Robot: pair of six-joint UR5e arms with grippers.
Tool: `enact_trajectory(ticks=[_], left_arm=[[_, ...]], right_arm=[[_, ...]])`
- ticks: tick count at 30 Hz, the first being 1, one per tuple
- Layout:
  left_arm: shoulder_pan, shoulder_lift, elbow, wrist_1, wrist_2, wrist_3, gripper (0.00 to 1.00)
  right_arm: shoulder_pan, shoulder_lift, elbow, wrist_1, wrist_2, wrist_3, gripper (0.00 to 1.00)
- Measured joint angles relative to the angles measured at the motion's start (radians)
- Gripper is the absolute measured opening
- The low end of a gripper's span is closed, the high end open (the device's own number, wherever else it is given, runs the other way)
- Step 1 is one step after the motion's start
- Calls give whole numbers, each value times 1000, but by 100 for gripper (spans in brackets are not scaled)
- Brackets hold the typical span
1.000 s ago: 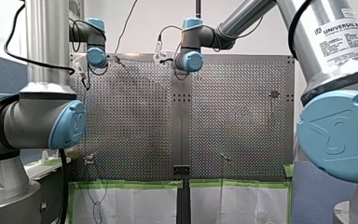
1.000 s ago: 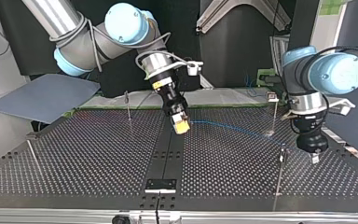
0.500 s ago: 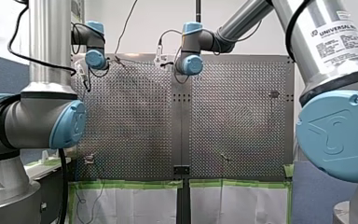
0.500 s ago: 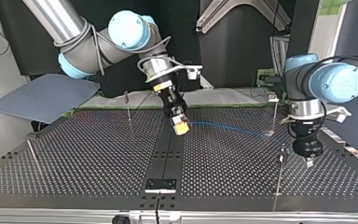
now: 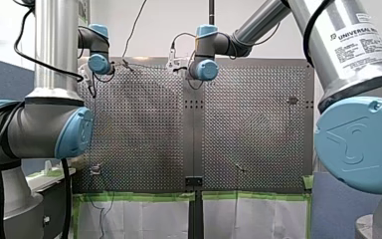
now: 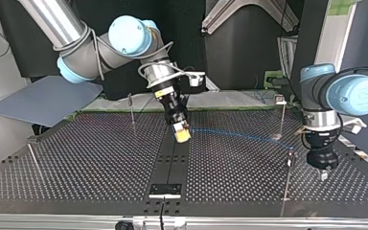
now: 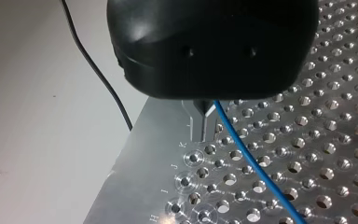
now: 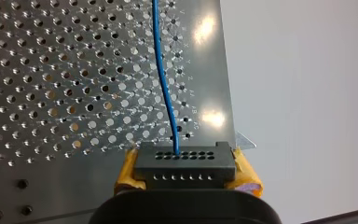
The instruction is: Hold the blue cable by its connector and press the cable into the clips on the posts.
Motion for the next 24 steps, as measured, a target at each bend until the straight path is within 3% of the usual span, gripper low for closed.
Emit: enact_trajectory(ticks=[24], left_arm=[[45, -27, 41, 16, 108, -51, 0]], right_arm=[[-62, 4, -34, 0, -6, 0, 0]])
